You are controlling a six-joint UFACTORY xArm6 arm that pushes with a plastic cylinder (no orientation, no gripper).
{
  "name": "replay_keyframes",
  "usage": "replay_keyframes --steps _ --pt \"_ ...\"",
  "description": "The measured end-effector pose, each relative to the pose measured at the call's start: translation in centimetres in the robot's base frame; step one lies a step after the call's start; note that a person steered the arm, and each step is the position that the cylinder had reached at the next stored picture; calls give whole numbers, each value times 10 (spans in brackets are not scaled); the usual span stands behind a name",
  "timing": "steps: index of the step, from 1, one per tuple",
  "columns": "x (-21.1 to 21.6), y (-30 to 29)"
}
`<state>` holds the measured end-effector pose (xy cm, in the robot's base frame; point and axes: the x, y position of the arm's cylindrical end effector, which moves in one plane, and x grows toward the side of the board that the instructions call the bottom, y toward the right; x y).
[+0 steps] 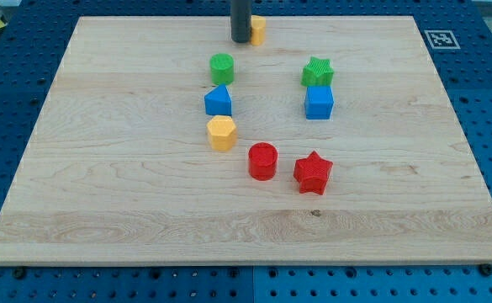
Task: Place the heart vertically above the green star
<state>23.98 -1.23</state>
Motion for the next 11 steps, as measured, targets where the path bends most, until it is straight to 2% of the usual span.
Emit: replay_keyframes --steps 1,3,7,11 --pt "-16 1" --pt "-17 18" --pt "4 95" --pt "-9 79"
